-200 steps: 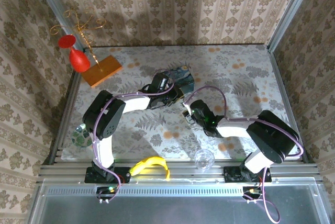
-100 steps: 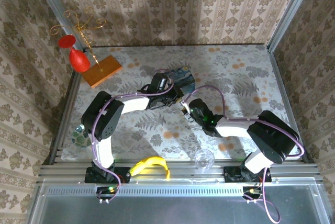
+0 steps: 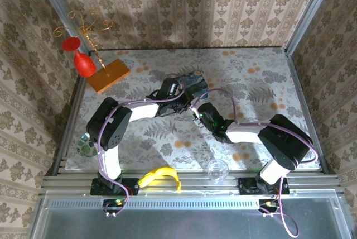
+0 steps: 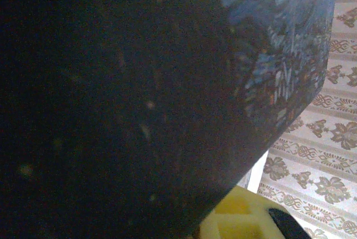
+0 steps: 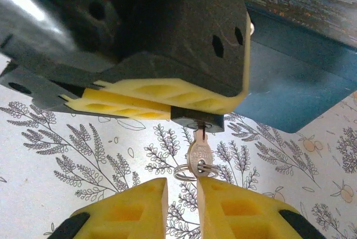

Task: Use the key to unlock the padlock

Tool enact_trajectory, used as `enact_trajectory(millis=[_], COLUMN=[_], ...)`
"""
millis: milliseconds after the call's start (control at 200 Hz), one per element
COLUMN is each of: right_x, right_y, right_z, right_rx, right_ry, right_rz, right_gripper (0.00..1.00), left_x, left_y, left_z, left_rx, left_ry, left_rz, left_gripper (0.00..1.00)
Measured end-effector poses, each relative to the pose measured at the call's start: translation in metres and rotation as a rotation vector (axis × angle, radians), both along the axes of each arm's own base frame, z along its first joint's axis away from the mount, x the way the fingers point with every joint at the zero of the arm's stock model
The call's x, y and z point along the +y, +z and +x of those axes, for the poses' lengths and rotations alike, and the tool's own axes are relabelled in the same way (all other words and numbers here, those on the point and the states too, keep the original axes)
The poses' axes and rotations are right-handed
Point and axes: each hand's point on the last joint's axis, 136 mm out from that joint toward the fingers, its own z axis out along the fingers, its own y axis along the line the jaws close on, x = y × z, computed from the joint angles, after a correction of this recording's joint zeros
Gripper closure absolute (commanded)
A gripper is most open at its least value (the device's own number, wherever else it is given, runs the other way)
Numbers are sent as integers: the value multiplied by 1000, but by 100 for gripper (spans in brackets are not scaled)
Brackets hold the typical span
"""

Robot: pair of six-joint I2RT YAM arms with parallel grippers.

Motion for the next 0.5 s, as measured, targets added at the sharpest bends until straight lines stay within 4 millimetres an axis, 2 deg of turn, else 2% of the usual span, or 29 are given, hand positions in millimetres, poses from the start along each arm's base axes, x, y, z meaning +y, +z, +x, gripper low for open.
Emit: enact_trajectory(millis=[110, 200, 500], right_x=[-1, -2, -5], right_y=[1, 1, 0], right_z=[2, 3, 6], right_rx=[-5, -10, 38], right_ry=[-5, -5, -4], right_rz=[-12, -28, -34], right_gripper=[97, 100, 100], left_x=[1, 2, 2], left_y=[-1, -1, -1], left_z=[1, 1, 1], left_rx=[1, 2, 1], left_ry=[5, 6, 7], left_rz=[3, 4, 4], left_gripper=[100, 100, 100])
